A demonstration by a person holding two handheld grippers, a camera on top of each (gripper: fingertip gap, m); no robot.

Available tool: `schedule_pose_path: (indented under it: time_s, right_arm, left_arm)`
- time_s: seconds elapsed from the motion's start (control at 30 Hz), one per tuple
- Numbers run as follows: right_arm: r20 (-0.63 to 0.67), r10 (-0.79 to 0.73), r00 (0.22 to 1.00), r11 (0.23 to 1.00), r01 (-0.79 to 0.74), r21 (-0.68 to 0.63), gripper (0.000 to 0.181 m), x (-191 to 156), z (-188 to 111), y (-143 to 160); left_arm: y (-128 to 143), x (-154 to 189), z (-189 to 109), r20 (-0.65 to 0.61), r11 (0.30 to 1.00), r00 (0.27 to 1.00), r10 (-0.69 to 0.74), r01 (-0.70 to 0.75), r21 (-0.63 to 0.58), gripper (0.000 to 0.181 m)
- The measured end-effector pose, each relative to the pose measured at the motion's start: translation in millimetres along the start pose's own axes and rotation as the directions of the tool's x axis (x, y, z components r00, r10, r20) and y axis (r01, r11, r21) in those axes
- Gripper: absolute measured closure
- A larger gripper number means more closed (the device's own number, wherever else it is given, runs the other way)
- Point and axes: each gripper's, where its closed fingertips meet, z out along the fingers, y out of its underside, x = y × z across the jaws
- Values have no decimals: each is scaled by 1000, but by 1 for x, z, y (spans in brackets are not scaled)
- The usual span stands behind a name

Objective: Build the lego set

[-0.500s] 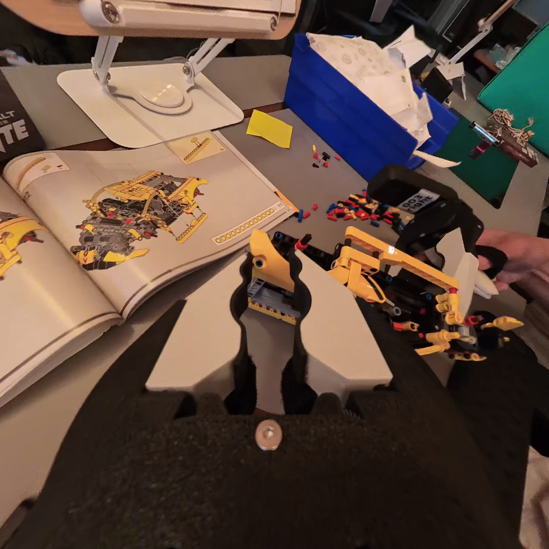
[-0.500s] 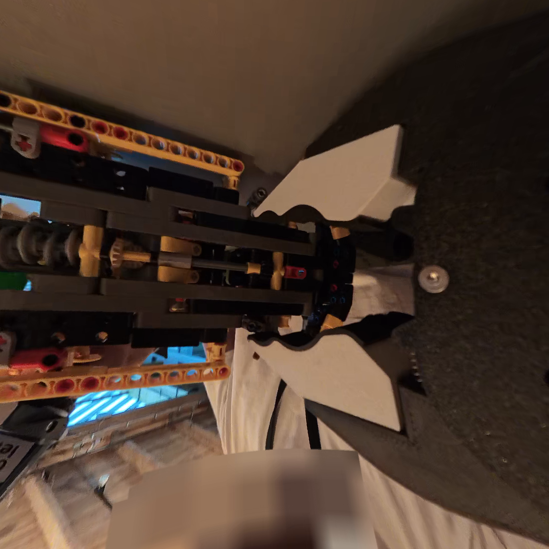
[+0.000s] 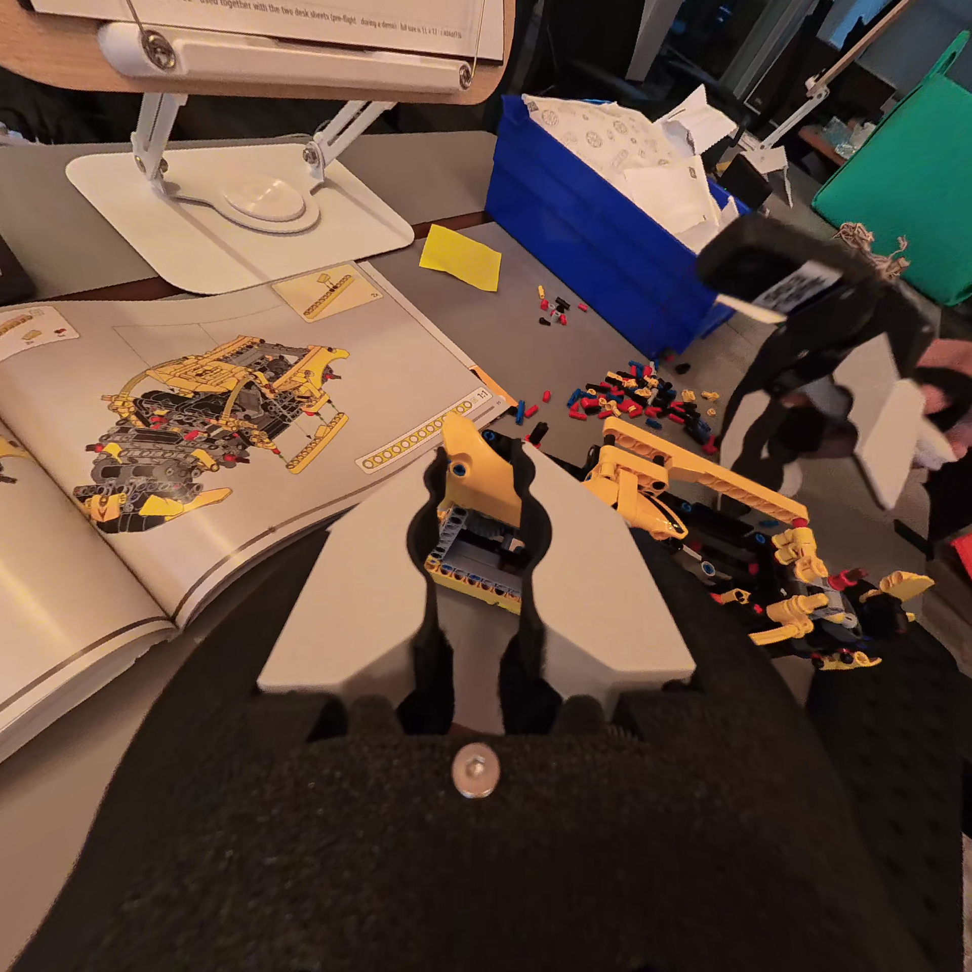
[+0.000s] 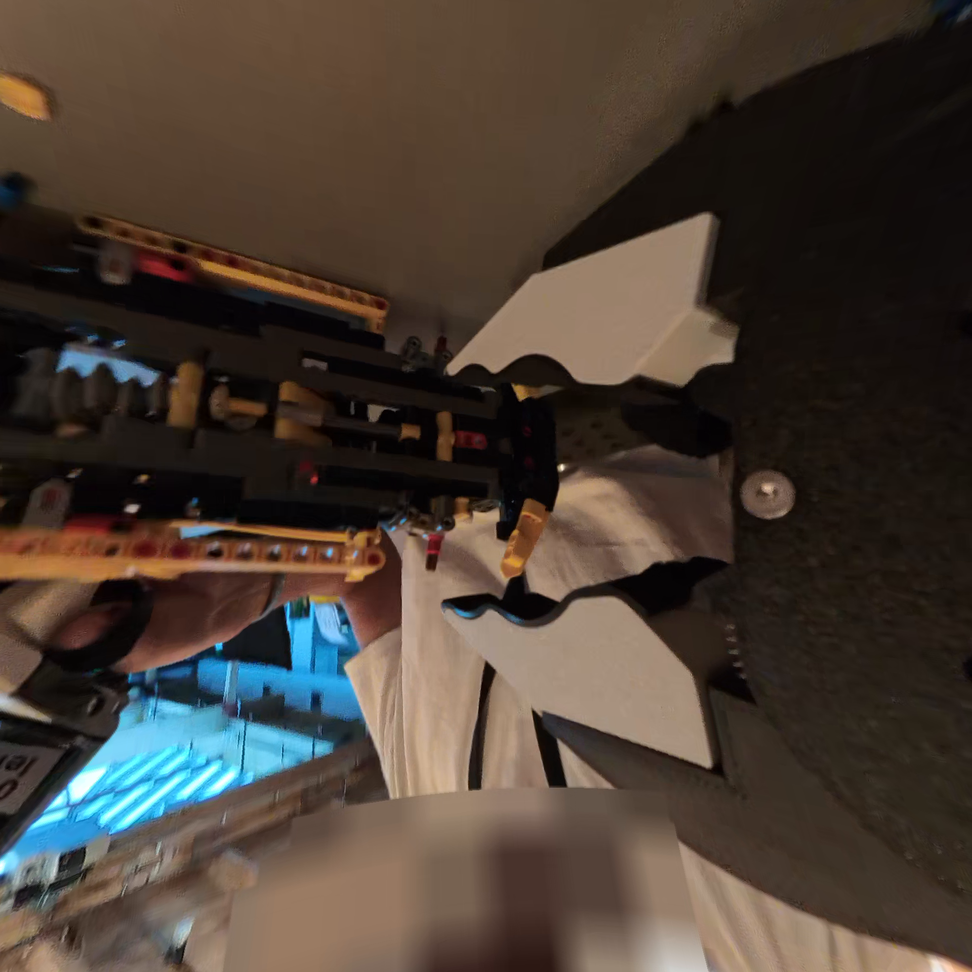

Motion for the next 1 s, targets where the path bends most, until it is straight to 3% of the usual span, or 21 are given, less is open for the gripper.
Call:
schedule_pose_path:
  time_s: [0.17, 0.27, 0.37, 0.53, 0.7, 0.8, 0.9, 1.0]
  right_arm:
    - [-217, -213, 953, 950, 254, 181, 118, -23, -7, -41]
    - [-208, -285, 936, 899, 336, 281, 124, -41, 4, -68]
    - [-254, -265, 930, 901, 333, 278, 129, -26, 16, -85]
    - [-87, -186, 979, 921, 204, 331, 142, -26, 23, -98]
    - [-62, -177, 982, 939, 188, 288, 171, -18, 33, -96]
    - [-24, -170, 985, 937, 169, 307, 173, -18, 31, -98]
    - [-4, -172, 985, 934, 164, 319, 173, -18, 30, -97]
    - [24, -182, 983, 936, 166, 312, 173, -20, 33, -97]
  left_arm:
    - [1, -1, -6, -6, 997, 998, 62, -61, 43, 156]
    - [2, -1, -9, -14, 992, 997, 77, -76, 97, 155]
    - [2, -1, -10, -30, 993, 998, 57, -53, 108, 155]
    - [3, 0, -12, -27, 990, 996, 84, -80, 112, 154]
    - [3, 0, -14, -16, 989, 994, 104, -102, 112, 151]
    - [-6, 2, -30, 23, 977, 989, 146, -148, 151, 148]
    - [-15, 31, -50, -21, 944, 969, 245, -234, 234, 146]
    - [1, 67, -41, -112, 915, 915, 388, -367, 167, 135]
